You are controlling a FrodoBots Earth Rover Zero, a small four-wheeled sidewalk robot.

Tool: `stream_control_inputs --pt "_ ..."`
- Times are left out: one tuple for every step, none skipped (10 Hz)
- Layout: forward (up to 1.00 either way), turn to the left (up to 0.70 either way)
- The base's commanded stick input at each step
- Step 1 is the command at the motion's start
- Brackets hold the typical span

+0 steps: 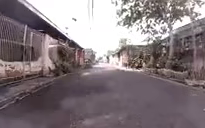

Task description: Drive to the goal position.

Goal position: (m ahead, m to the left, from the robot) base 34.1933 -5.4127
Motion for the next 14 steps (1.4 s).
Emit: stream_control_inputs --pt "0.85 0.0" --pt "0.85 0.0" --pt "0.85 0.0" --pt "0.85 0.0" --pt "0.85 0.0" --pt "0.85 0.0" --pt "0.85 0.0" --pt "0.85 0.0" --pt "0.85 0.0" --pt "0.85 0.0" --pt "0.85 0.0" --pt "0.85 0.0" --pt "0.85 0.0" --pt "0.85 0.0"
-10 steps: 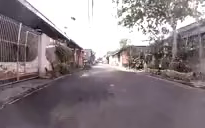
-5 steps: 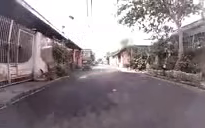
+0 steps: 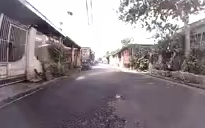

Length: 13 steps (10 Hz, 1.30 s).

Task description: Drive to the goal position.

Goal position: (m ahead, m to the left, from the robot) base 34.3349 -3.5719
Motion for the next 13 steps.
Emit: stream_control_inputs --pt "0.85 0.0" --pt "0.85 0.0" --pt "0.85 0.0" --pt "0.85 0.0" --pt "0.85 0.0" --pt "0.85 0.0" --pt "0.85 0.0" --pt "0.85 0.0" --pt "0.85 0.0" --pt "0.85 0.0" --pt "0.85 0.0" --pt "0.85 0.0" --pt "0.85 0.0"
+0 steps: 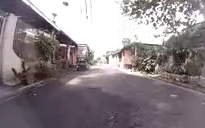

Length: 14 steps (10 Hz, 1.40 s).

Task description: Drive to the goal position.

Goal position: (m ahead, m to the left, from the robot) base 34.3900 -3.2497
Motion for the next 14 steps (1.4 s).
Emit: stream_control_inputs --pt "0.85 0.0" --pt "0.85 0.0" --pt "0.85 0.0" --pt "0.85 0.0" --pt "0.85 0.0" --pt "0.85 0.0" --pt "0.85 0.0" --pt "0.85 0.0" --pt "0.85 0.0" --pt "0.85 0.0" --pt "0.85 0.0" --pt "0.85 0.0" --pt "0.85 0.0" --pt "0.85 0.0"
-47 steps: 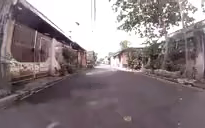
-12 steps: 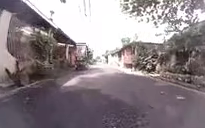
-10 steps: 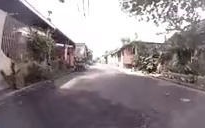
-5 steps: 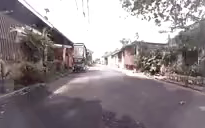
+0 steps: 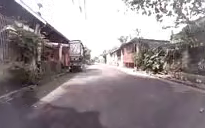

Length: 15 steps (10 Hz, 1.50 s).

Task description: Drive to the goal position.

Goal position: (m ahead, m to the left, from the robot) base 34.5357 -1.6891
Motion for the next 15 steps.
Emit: stream_control_inputs --pt "0.85 0.0" --pt "0.85 0.0" --pt "0.85 0.0" --pt "0.85 0.0" --pt "0.85 0.0" --pt "0.85 0.0" --pt "0.85 0.0" --pt "0.85 0.0" --pt "0.85 0.0" --pt "0.85 0.0" --pt "0.85 0.0" --pt "0.85 0.0" --pt "0.85 0.0" --pt "0.85 0.0" --pt "0.85 0.0"
